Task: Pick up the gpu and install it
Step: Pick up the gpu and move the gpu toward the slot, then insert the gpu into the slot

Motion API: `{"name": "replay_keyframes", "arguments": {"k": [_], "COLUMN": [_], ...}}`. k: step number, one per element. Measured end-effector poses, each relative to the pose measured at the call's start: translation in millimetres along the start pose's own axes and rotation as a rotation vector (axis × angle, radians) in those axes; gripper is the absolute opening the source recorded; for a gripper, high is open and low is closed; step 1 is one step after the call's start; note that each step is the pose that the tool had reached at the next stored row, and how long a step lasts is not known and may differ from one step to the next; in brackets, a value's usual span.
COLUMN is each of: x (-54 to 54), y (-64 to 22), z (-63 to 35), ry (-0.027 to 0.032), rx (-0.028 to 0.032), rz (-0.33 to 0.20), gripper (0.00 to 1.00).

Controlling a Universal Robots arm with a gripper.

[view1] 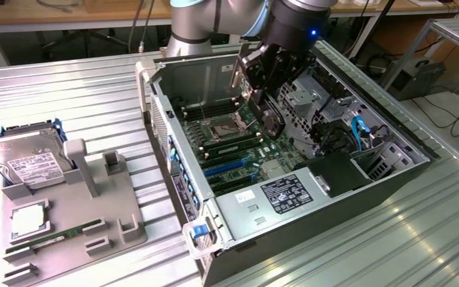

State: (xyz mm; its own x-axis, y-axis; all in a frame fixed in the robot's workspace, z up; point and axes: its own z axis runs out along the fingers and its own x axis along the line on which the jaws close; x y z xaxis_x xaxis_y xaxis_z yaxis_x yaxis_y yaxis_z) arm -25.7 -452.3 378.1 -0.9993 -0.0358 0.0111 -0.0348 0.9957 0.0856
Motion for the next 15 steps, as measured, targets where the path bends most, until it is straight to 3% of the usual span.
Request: {"name": "replay_keyframes", "arguments": {"k": [15], "x": [-0.4], "y": [0.0], "z": [0.0], "ry": [0.0012], "rx": [-0.0001], "rz": [0.000], "gripper": [0.26]}}
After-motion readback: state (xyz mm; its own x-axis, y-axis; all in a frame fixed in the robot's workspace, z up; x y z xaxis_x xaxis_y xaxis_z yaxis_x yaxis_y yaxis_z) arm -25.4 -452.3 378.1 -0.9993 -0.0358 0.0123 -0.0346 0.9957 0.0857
